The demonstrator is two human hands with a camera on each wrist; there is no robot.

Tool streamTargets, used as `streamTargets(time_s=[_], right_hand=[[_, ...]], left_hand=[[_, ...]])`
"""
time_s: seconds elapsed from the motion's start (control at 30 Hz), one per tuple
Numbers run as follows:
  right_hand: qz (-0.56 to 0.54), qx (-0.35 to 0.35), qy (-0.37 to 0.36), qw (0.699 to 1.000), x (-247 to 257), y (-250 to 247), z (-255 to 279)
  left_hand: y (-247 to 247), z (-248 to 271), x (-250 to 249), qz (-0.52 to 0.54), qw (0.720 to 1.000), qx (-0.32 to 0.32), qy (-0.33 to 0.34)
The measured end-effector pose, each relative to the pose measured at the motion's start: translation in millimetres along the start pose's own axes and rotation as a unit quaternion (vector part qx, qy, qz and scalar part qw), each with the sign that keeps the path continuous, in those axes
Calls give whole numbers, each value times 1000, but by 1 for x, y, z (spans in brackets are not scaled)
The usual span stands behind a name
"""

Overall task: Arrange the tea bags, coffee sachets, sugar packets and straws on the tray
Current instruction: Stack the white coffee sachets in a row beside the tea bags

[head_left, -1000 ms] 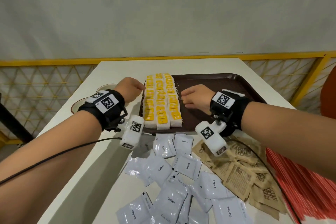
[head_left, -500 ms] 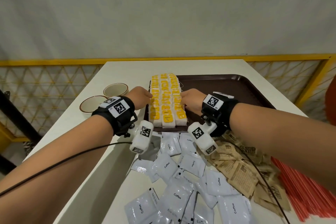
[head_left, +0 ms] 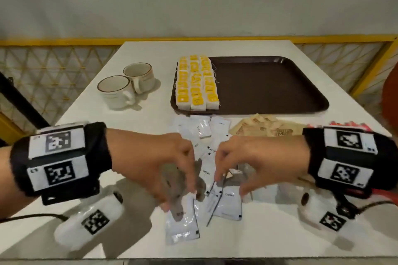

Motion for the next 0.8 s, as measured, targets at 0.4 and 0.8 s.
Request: streamTargets(time_s=[0.4,0.8], right_hand=[[57,35,80,995,-8,26,-28],[66,-50,94,992,-17,4,-47]], left_hand=[[31,-5,27,-205,963,-24,-173],[4,-2,55,-66,965,-106,-231]])
Point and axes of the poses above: each hand's wrist, its own z-axis away from the middle knuckle, its own y-axis out of the palm, x = y × z, the point moved 7 cm from there along -z, towards the middle knuckle, and after that the axes turned 11 degrees about z, right-handed, at the moved point
